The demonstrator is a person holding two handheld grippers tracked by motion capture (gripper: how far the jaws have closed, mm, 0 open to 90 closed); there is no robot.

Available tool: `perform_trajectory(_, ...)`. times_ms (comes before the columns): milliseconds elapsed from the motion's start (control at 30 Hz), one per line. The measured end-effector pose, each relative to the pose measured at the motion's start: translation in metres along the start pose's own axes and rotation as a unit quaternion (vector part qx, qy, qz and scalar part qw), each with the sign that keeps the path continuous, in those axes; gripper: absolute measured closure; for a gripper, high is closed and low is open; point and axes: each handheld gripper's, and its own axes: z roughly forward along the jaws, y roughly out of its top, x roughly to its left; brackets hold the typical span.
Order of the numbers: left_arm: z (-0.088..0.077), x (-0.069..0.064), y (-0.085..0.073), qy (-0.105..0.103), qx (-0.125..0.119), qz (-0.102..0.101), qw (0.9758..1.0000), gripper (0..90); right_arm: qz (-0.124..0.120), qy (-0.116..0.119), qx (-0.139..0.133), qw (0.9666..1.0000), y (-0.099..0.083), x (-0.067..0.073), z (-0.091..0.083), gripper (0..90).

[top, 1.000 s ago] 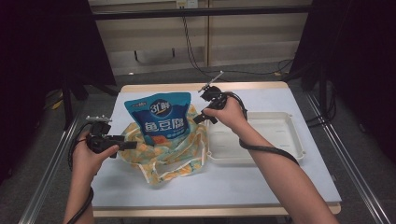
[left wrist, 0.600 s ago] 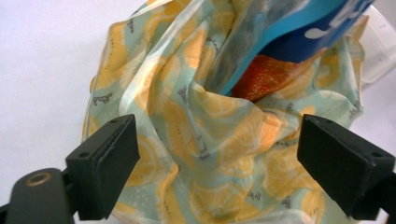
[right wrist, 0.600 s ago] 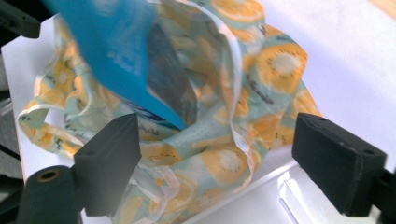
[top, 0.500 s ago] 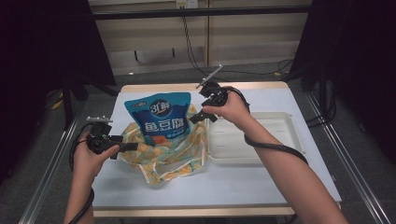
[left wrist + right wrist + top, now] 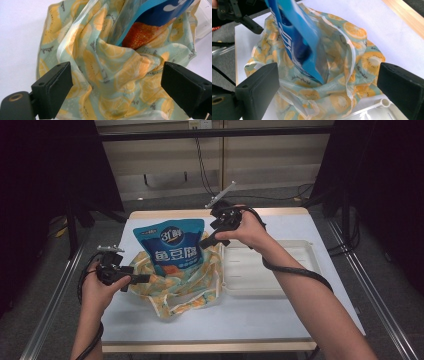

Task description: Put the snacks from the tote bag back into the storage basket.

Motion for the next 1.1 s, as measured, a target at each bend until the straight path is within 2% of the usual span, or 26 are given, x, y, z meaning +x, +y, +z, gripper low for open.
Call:
perform_trajectory(267,-0.001,0.001,0.001,0.003,0.004,0.001,1.0,9.7,-0.022,-0.001,0.004,0.9998,0.018,0.01,-0.004,7.3)
perform_trajectory(700,-0.004,-0.002,0.002,-0.008,0.004,0.01,0.9999,9.1,-0.052,0.012,-0.003,0.9986,0.041,0.018,-0.003,12.0)
perform_trajectory(833,-0.004,-0.002,0.002,-0.007,0.001,0.009,0.9999,9.3,-0.05,0.018,-0.007,0.9985,0.047,0.02,-0.004,13.0)
perform_trajectory(933,-0.004,-0.003,0.002,-0.007,0.001,0.008,0.9999,9.4,-0.058,0.013,0.001,0.9982,0.051,0.021,-0.002,15.2)
perform_trajectory(1000,-0.004,-0.003,0.002,-0.008,0.004,0.013,0.9999,9.5,-0.053,0.017,0.005,0.9984,0.053,0.022,0.0,16.9)
perform_trajectory(1100,-0.003,-0.003,0.002,-0.009,0.003,0.009,0.9999,9.6,-0.046,0.018,0.011,0.9987,0.055,0.021,0.002,21.5)
